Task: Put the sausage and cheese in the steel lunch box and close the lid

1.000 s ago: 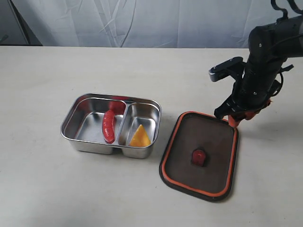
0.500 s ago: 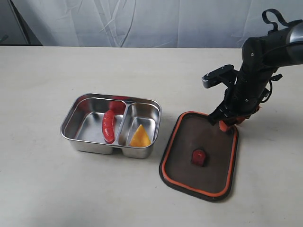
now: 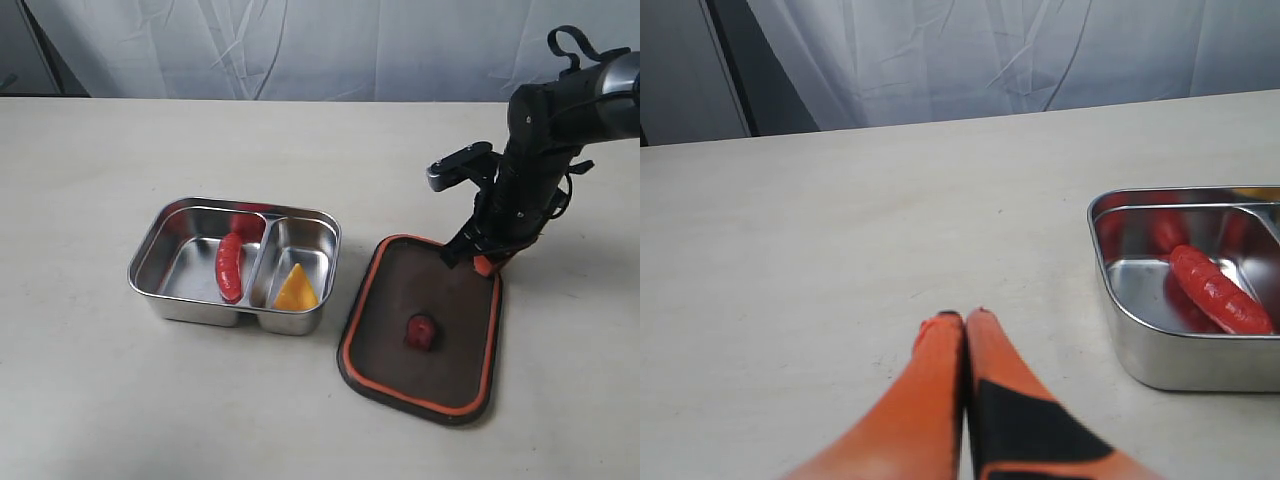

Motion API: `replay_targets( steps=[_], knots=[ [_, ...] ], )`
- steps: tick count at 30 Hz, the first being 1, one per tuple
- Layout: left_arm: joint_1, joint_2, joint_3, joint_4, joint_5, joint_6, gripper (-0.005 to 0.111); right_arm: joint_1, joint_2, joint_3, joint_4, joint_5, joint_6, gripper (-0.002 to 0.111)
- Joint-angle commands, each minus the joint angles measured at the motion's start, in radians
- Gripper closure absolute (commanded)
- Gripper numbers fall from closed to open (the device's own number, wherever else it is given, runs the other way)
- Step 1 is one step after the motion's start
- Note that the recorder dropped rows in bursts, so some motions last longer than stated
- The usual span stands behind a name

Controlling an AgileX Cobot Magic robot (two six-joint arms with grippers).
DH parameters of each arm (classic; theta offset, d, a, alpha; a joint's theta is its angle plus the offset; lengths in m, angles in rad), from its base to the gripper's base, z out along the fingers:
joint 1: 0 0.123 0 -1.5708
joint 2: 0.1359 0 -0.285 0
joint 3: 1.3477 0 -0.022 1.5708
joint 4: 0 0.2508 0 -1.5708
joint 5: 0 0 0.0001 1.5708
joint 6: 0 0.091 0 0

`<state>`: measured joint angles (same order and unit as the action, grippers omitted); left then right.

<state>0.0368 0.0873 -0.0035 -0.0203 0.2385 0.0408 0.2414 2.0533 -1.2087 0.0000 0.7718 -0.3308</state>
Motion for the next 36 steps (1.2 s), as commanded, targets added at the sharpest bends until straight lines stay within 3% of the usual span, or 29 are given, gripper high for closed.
replay_targets(
  steps=[1,11,22,26,32,36],
  knots=[
    [0.0,-0.006,0.003,0.003,0.0,-0.001,0.106,-0.003,0.026,0.017,-0.037,0.079,-0.006,0.109],
    [0.0,-0.006,0.003,0.003,0.0,-0.001,0.106,-0.003,-0.214,0.017,-0.039,0.208,-0.006,0.109],
    [0.0,-0.006,0.003,0.003,0.0,-0.001,0.106,-0.001,-0.482,0.017,0.108,0.183,0.01,0.109],
    [0.0,-0.006,0.003,0.033,-0.128,-0.005,0.106,-0.001,-0.511,0.017,0.234,0.18,-0.069,0.109],
    [0.0,-0.006,0.003,-0.24,-0.432,-0.123,0.106,0.01,-0.512,0.017,0.456,0.18,-0.221,0.109],
    [0.0,-0.006,0.003,-0.39,-0.399,-0.326,0.106,0.056,-0.51,0.017,0.454,0.178,-0.226,0.109]
  ],
)
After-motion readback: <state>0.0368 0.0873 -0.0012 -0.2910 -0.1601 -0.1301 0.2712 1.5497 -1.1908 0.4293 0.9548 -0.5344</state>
